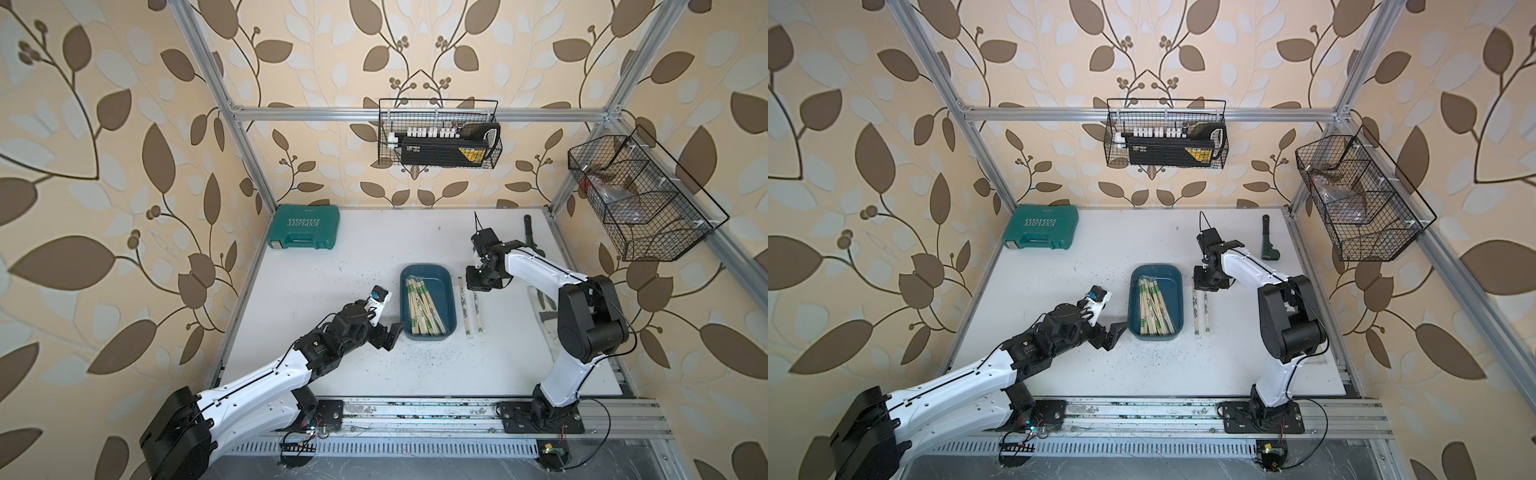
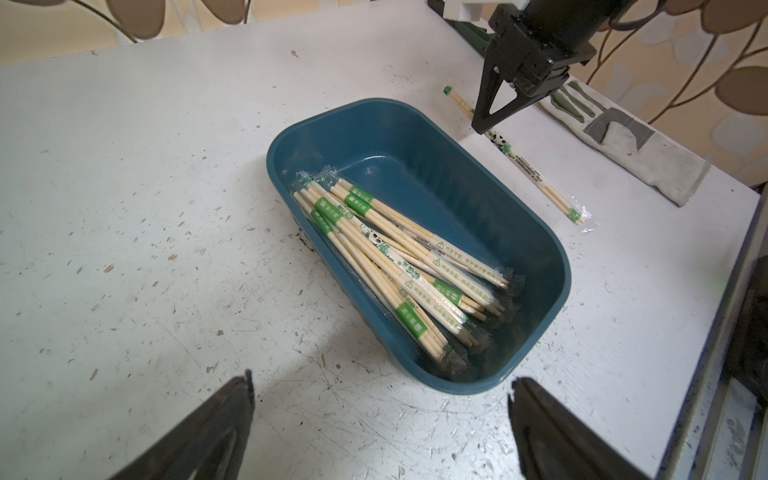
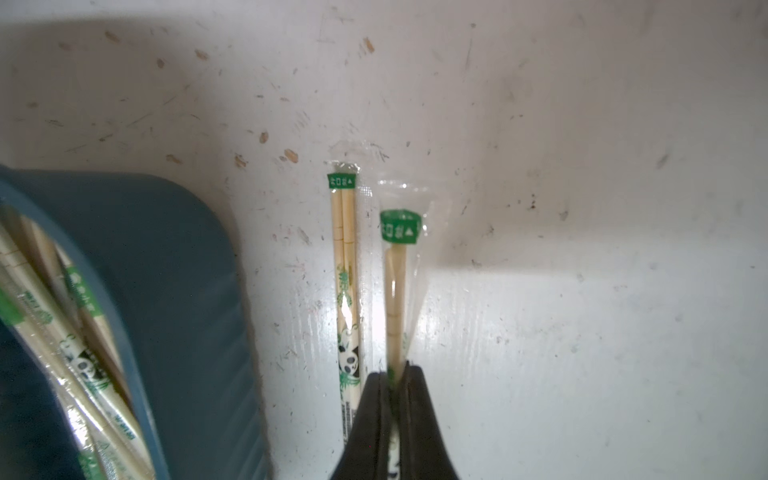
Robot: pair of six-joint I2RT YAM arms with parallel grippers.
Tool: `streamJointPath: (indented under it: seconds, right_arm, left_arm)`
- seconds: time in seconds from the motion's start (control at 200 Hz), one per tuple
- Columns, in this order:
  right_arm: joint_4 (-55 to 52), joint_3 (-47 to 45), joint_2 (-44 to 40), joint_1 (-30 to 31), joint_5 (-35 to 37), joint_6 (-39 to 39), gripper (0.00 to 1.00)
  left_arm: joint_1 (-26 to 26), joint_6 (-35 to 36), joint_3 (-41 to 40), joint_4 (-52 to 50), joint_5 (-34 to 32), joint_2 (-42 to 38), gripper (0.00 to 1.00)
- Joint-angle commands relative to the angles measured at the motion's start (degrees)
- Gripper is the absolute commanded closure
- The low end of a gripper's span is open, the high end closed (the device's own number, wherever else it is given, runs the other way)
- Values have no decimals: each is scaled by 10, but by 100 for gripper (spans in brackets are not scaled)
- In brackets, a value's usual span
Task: Take the paired disposable chopsticks out of the storage box
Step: Place the paired disposable chopsticks at the center of the board.
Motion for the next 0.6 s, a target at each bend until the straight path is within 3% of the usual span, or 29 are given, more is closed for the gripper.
streamJointPath:
  seconds: [0.0,0.595]
  right_arm:
    - [18,-4,22,9,-9,-6,94]
    - [28,2,66,21,3,4,93]
  left_arm:
    - [-4,7,6,9,-1,2,1]
    - [-4,7,10,6,-2,8,1]
